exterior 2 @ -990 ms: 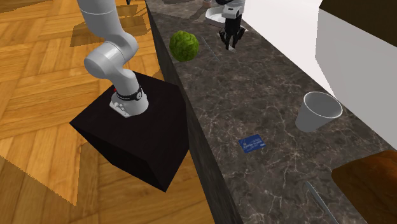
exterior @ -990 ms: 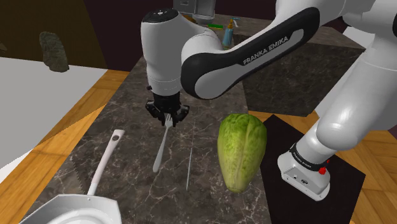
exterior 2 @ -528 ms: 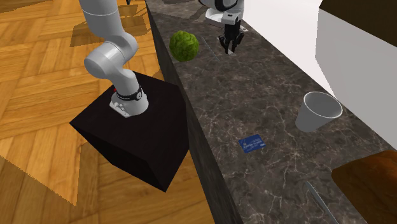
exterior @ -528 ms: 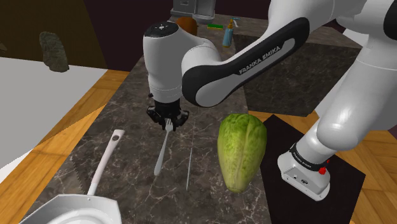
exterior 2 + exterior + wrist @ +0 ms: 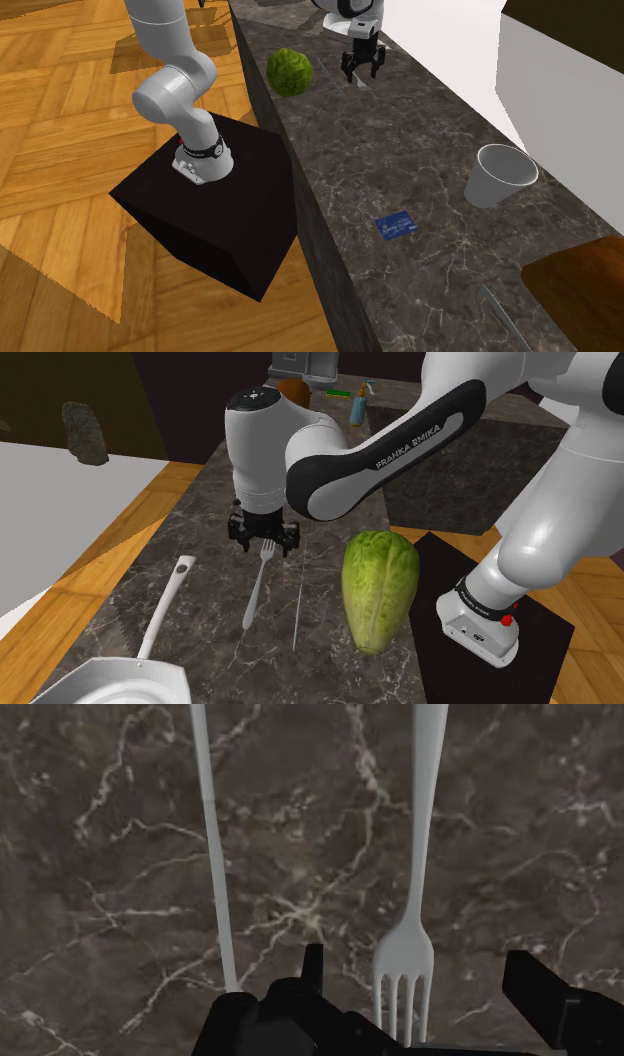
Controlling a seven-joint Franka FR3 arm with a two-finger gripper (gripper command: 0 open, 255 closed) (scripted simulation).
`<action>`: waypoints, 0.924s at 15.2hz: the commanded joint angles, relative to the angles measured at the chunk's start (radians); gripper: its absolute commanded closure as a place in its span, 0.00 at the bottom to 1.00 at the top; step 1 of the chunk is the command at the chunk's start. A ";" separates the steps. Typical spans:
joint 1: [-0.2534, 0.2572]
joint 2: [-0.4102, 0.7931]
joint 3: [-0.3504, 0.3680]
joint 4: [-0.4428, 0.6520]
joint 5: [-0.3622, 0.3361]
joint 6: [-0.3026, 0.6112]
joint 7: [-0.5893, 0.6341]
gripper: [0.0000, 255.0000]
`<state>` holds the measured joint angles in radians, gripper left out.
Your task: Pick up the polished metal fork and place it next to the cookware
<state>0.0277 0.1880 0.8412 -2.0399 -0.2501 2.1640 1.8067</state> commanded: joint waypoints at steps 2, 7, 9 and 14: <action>0.000 0.000 0.000 0.000 0.000 0.000 0.000 0.00; -0.019 -0.074 0.021 0.064 0.076 -0.108 -0.051 0.00; -0.019 -0.074 0.021 0.064 0.076 -0.108 -0.051 0.00; -0.019 -0.074 0.021 0.064 0.076 -0.108 -0.051 0.00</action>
